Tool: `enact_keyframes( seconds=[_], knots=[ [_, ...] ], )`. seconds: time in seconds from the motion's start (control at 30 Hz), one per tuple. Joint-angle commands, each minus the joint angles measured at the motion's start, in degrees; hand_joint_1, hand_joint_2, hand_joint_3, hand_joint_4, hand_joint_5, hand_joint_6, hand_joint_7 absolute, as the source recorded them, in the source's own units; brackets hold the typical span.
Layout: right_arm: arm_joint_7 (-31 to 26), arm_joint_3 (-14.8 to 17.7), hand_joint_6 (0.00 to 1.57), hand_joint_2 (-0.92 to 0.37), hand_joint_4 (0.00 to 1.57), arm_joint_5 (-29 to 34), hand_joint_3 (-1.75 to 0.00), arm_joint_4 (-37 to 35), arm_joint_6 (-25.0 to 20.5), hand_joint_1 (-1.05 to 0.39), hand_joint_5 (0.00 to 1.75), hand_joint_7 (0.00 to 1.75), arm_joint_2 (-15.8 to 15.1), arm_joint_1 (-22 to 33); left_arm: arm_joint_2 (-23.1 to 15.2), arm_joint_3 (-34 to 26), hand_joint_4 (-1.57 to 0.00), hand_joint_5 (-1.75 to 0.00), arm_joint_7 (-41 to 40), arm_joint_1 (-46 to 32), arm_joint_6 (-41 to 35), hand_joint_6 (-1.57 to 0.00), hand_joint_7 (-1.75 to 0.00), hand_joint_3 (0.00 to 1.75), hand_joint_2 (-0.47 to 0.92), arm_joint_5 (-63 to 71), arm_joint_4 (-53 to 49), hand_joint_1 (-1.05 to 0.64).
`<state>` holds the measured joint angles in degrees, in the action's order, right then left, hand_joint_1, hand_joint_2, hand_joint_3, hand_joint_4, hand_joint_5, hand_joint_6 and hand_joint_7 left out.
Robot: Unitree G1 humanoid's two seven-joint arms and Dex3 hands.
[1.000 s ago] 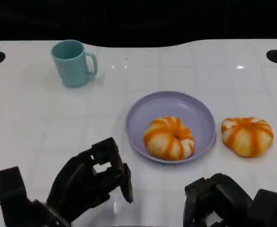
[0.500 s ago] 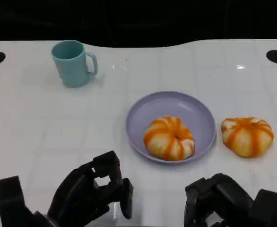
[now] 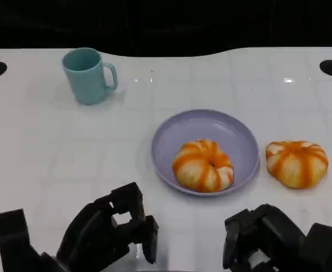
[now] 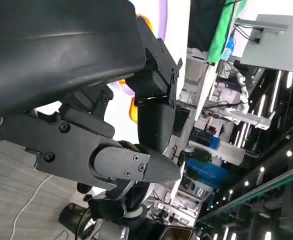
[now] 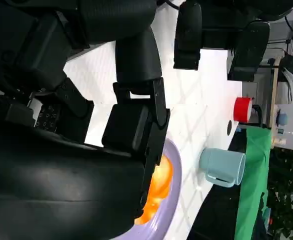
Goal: Grasp the bread from the table and place it into the plate.
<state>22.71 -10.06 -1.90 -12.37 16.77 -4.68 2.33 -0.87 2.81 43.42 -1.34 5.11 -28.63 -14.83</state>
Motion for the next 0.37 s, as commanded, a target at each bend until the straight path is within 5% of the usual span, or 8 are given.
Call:
enact_keyframes(
  seconds=[0.03,0.37],
  knots=[
    [-0.2,0.5,1.57,-0.10,1.53,0.0,-1.37,0.2,0.0,-1.05,1.32,1.04,-0.8,-0.2,-0.5,-0.6,-0.89,-1.75,1.1,0.4,0.0,-0.67,-1.75,0.19,0.92,0.7,-0.7,-0.66],
    [-0.1,0.6,1.57,-0.10,1.54,0.0,-1.37,-0.1,0.2,-1.05,1.31,1.05,-0.7,-0.7,-0.7,-0.8,-0.89,-1.75,1.1,0.9,-1.2,-0.68,-1.75,0.18,0.92,1.0,-0.9,-0.67]
  ],
)
